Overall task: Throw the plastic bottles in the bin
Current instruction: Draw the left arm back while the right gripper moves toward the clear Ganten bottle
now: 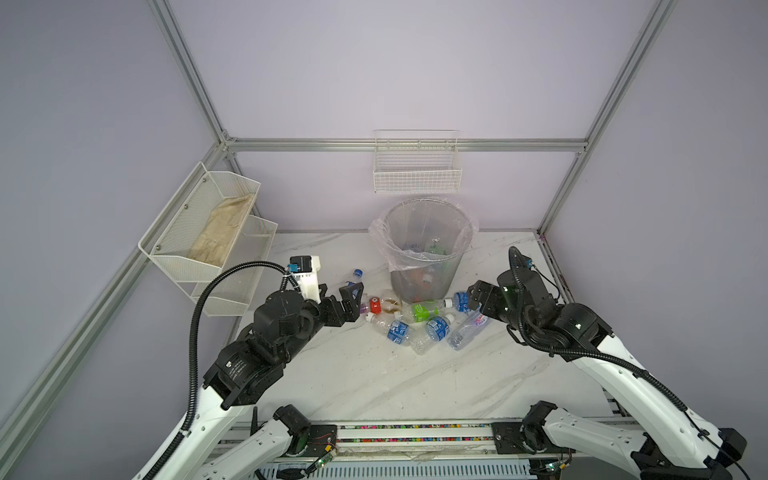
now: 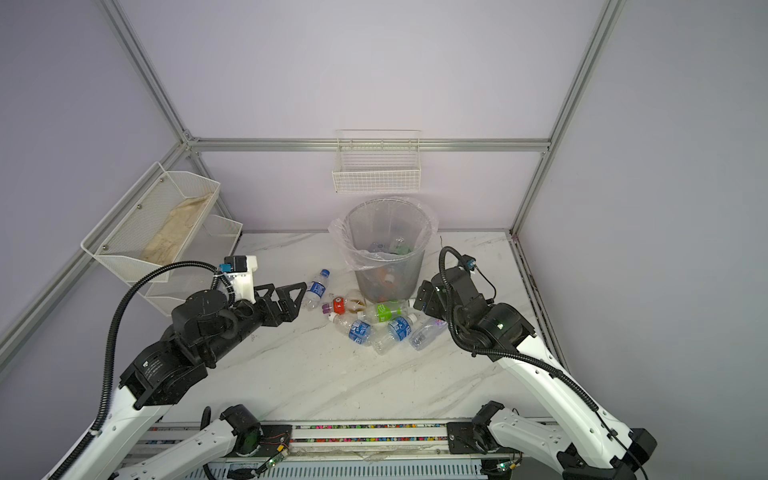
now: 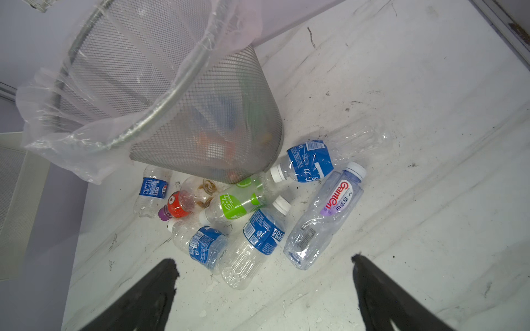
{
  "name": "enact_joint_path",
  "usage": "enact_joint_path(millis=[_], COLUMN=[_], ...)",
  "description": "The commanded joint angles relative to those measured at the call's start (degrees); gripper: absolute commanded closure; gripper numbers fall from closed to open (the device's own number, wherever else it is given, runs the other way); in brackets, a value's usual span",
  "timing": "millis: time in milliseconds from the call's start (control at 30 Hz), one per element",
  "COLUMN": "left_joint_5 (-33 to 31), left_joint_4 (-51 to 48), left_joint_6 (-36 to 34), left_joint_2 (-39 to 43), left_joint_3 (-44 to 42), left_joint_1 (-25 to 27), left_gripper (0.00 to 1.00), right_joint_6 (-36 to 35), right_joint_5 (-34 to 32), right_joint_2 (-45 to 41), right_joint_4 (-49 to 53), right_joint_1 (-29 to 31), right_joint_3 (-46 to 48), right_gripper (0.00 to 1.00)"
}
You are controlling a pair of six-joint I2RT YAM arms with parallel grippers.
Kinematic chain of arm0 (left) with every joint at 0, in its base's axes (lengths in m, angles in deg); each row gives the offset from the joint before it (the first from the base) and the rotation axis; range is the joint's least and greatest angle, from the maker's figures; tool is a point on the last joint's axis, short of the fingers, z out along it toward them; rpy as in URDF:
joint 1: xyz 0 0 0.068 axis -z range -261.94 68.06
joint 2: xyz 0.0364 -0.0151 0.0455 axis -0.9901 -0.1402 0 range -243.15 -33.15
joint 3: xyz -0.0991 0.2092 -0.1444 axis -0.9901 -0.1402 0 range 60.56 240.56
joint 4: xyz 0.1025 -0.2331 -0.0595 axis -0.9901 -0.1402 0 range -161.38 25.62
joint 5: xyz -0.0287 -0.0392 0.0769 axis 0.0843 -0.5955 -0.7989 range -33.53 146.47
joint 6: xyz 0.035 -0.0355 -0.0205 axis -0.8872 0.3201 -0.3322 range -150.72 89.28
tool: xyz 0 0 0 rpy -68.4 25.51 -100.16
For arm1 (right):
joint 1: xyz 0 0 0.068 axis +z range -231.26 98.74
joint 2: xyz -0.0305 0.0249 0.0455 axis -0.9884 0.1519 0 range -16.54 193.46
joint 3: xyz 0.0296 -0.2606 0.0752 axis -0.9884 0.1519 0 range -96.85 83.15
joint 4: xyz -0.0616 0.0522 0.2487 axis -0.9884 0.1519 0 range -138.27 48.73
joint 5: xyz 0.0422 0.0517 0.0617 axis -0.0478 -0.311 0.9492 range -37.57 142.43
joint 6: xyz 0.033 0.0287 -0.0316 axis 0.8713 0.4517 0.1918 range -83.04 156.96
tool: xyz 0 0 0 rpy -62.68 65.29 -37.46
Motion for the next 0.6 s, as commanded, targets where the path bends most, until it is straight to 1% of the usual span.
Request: enact_joint_path(millis=[0,267,400,567], left_joint_5=[0.31,0.39,0.54,1.12], left_joint_4=[0.83,-1.09,-2.22,-3.22], left_joint_6=[2.55,5.47,6.72,9.00], left_joint_2=[1.98,6.05,8.16,10.57], left_joint_3=[-3.41,-8.70,-11.10,-14.74], left_joint_1=[0.07,0.13,0.09,0.13], left_gripper=[0.00,0.00,0.00,0.00], right_joint_6=[0.66,1.23,2.90,4.45], right_joint_5=[2.62,11.55,13.31,14.35], right_joint_2=[0.13,-0.14,1.37,5.00], right_joint_4=[-0.14,-5.14,-5.57,-5.55], right_joint_1=[-2.30,-10.86,-14.29,-15.70], right_joint_3=[2.40,11.10,13.32,14.20], right_gripper=[0.03,0.03,0.03,0.03])
